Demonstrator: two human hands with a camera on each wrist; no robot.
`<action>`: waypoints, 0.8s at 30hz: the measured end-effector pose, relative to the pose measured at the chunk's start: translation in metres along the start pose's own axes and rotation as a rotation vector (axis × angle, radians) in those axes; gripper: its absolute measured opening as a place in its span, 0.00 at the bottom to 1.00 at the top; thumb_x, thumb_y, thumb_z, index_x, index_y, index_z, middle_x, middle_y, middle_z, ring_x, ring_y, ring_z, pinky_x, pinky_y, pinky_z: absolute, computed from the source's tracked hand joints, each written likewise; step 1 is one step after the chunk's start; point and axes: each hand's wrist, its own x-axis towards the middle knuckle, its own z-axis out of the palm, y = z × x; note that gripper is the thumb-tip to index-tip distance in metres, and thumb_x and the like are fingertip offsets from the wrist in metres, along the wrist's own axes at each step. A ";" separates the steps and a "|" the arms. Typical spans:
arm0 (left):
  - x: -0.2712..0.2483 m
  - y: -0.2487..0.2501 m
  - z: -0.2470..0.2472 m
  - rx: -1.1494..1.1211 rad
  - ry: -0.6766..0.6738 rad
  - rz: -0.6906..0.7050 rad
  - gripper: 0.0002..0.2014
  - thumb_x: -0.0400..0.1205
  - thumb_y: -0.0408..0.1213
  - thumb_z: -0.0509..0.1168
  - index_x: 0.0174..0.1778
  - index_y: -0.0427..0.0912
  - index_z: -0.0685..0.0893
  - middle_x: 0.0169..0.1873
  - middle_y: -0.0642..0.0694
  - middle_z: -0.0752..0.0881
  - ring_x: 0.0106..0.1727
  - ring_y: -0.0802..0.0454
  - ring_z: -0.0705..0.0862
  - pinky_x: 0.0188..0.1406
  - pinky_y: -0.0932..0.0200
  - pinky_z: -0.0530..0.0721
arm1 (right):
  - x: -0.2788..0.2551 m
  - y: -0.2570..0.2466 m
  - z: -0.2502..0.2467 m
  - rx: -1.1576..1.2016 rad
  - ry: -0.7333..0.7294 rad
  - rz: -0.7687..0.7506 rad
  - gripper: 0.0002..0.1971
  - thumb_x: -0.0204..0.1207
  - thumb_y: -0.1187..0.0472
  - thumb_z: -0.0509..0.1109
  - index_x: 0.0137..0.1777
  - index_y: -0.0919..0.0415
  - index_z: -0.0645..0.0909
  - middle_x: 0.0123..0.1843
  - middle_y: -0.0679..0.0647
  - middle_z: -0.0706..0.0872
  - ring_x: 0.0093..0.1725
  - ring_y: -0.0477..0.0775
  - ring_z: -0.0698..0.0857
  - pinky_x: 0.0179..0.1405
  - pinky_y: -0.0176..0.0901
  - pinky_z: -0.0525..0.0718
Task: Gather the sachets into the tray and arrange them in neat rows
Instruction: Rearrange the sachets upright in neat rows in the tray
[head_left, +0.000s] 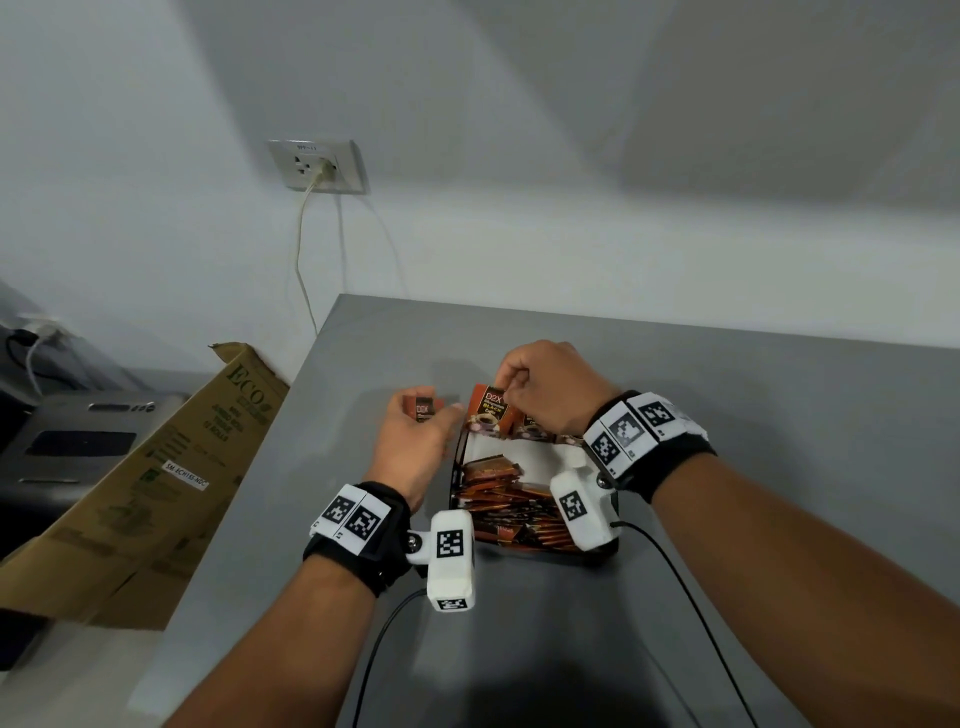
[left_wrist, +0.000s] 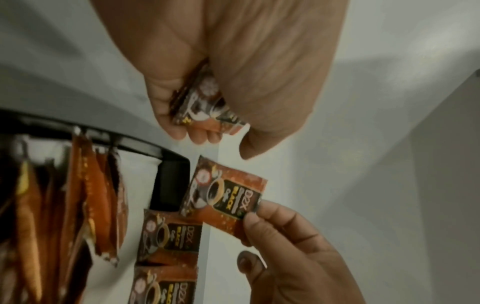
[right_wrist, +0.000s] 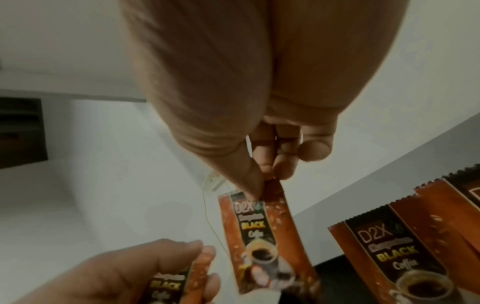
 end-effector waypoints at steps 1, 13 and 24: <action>0.002 -0.001 -0.004 -0.001 0.052 -0.002 0.15 0.79 0.33 0.73 0.56 0.52 0.78 0.49 0.44 0.86 0.42 0.49 0.85 0.45 0.49 0.84 | 0.003 0.001 0.002 -0.017 -0.010 0.015 0.11 0.78 0.70 0.67 0.46 0.56 0.89 0.42 0.50 0.91 0.41 0.48 0.91 0.46 0.46 0.91; 0.001 -0.011 -0.022 -0.009 0.077 -0.008 0.14 0.81 0.29 0.69 0.60 0.47 0.78 0.49 0.45 0.85 0.40 0.49 0.82 0.41 0.52 0.82 | 0.034 0.006 0.040 -0.219 -0.109 0.091 0.15 0.75 0.75 0.65 0.43 0.54 0.87 0.45 0.55 0.89 0.44 0.58 0.89 0.49 0.51 0.91; 0.000 -0.011 -0.023 -0.029 0.060 -0.035 0.15 0.81 0.26 0.66 0.61 0.45 0.77 0.46 0.44 0.84 0.39 0.49 0.82 0.41 0.51 0.81 | 0.037 0.009 0.048 -0.291 -0.079 0.100 0.12 0.76 0.75 0.65 0.45 0.62 0.89 0.46 0.60 0.90 0.43 0.61 0.89 0.47 0.55 0.92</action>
